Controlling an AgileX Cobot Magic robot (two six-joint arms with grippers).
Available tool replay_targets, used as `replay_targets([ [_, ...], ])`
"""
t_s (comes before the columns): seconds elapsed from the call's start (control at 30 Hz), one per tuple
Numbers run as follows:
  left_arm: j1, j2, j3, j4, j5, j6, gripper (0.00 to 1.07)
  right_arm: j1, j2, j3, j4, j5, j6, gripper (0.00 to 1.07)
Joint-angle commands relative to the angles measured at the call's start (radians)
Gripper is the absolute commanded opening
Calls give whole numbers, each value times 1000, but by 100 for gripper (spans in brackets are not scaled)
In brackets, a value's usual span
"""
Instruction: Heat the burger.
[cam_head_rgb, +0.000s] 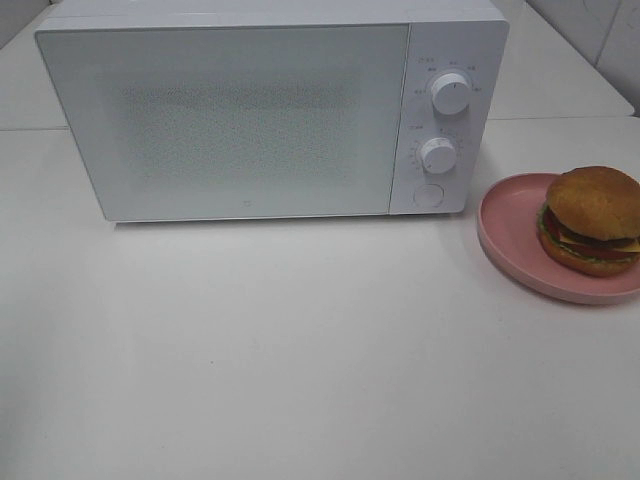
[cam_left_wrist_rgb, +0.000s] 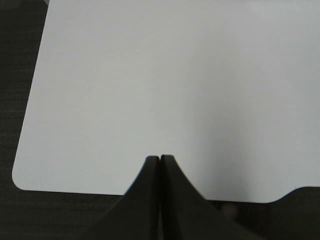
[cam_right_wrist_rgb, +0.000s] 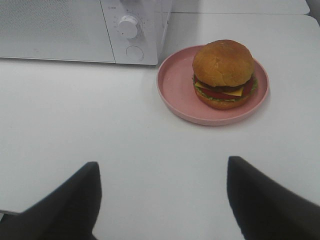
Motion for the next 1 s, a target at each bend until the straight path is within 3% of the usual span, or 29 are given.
replay_targets([
  [0.03, 3, -162, 64, -15, -16, -4, 0, -4, -7, 2, -3, 1, 7, 67],
  [0.17, 3, -261, 95, -37, -42, 8, 0, -4, -7, 2, -3, 1, 7, 67],
  [0.23, 3, -377, 148, -80, -79, 81, 0, -5, -7, 2, -3, 1, 7, 67],
  [0.33, 3, -395, 165, -96, -87, 101, 0, -5, -7, 2, -3, 1, 7, 67],
  [0.4, 3, -453, 209, -139, -113, 154, 0, -45, -7, 2, -3, 1, 7, 67],
  [0.7, 3, -460, 242, -139, -183, 155, 0, -190, -7, 2, -3, 1, 7, 67],
  [1.0, 3, -460, 242, -139, -183, 157, 0, -214, -7, 2, -3, 1, 7, 67],
])
